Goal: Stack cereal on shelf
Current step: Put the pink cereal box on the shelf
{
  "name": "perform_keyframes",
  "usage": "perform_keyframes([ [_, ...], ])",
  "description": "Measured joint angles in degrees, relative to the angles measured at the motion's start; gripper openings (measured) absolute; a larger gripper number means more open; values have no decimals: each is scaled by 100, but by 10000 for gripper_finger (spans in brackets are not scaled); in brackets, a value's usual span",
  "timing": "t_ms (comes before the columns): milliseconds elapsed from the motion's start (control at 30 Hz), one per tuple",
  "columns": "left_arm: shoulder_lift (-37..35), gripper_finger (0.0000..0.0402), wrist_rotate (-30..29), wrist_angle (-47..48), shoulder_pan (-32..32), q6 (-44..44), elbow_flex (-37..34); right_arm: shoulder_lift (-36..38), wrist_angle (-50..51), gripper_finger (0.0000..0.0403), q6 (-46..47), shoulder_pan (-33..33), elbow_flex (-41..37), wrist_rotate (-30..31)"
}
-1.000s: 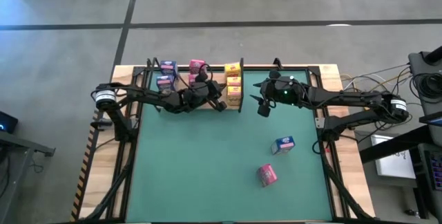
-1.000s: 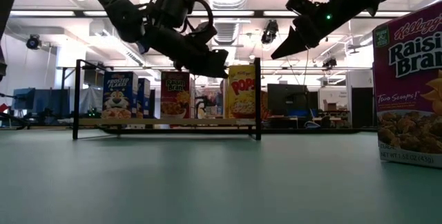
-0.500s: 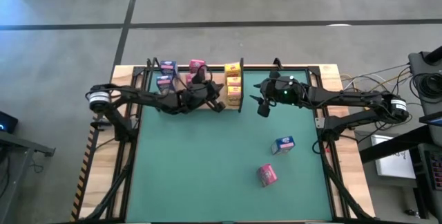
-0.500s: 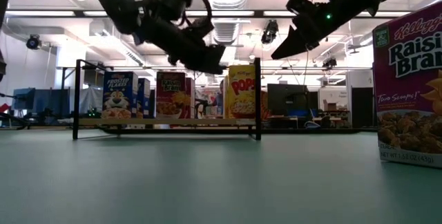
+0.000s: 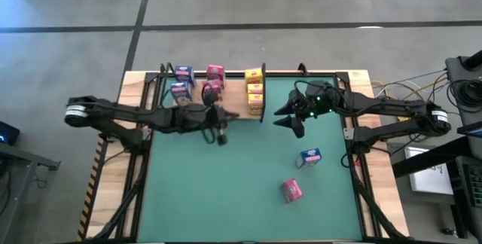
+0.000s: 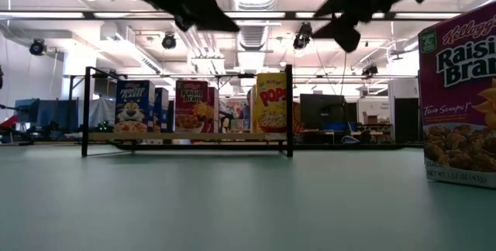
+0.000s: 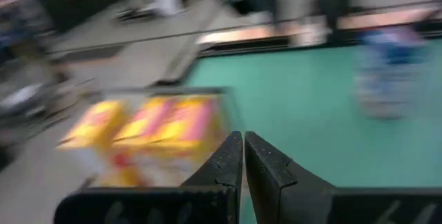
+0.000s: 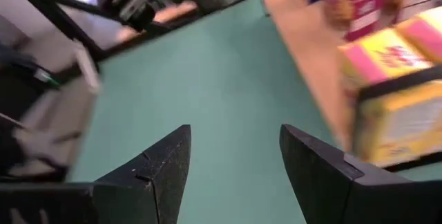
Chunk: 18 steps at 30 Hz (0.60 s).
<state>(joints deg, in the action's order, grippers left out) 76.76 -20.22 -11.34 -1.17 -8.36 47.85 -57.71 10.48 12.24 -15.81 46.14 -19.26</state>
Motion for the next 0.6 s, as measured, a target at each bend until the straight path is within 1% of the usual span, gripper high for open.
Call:
perform_keyframes([
  [67, -238, 0, 442, 243, 189, 12, -6, -7, 168, 210, 508, 148, 242, -71],
  [133, -415, 0, 637, 407, 368, 63, -6, -63, 359, 210, 929, 354, 481, -67],
  [300, -765, 0, 611, 880, 836, 195, -6, -338, 824, 210, 1847, 1040, 1055, -41],
  [433, -1017, 0, 554, 1177, 1117, 385, -6, -666, 1182, 210, 2582, 1673, 1566, 187],
  [600, -1234, 0, 304, 1531, 1279, 613, -8, -1208, 2581, 210, 3646, 2323, 2332, 673],
])
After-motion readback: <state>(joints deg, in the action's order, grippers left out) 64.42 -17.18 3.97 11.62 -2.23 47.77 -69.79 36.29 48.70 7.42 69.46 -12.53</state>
